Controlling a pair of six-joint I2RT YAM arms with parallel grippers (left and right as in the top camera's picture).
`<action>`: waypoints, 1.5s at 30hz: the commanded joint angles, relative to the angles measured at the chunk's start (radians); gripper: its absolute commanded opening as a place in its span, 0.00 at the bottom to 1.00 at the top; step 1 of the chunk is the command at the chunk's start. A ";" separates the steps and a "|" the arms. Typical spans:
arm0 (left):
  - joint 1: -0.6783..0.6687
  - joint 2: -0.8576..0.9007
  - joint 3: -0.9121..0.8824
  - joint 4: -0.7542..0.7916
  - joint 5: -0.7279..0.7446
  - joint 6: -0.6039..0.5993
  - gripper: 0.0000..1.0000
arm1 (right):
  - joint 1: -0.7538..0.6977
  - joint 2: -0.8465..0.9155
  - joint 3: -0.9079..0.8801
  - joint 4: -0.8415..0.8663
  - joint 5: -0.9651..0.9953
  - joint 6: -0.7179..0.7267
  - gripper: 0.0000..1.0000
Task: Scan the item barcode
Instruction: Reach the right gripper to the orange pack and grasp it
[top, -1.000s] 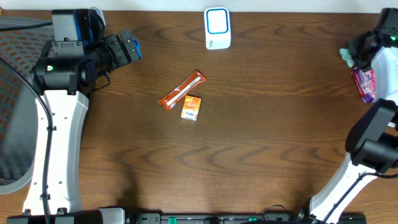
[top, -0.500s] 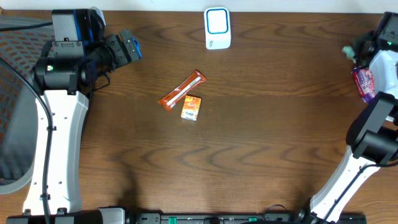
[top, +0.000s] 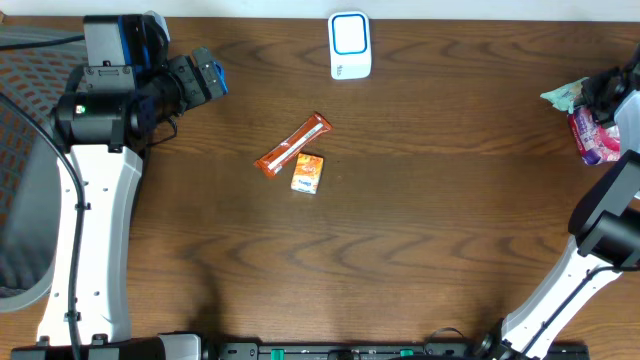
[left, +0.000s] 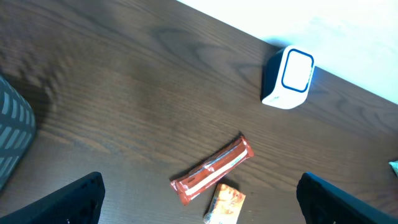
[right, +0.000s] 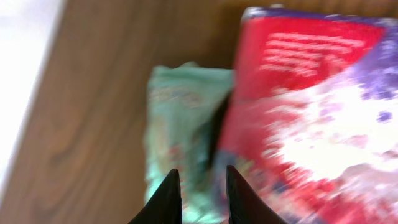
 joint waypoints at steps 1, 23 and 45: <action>0.003 0.005 -0.003 0.000 -0.003 0.008 0.98 | 0.019 -0.126 0.008 0.006 -0.098 -0.016 0.21; 0.003 0.005 -0.003 0.000 -0.003 0.009 0.98 | 0.536 -0.206 -0.001 -0.470 -0.389 -0.344 0.93; 0.003 0.005 -0.003 0.000 -0.003 0.009 0.98 | 0.943 -0.195 -0.100 -0.463 -0.285 -0.320 0.92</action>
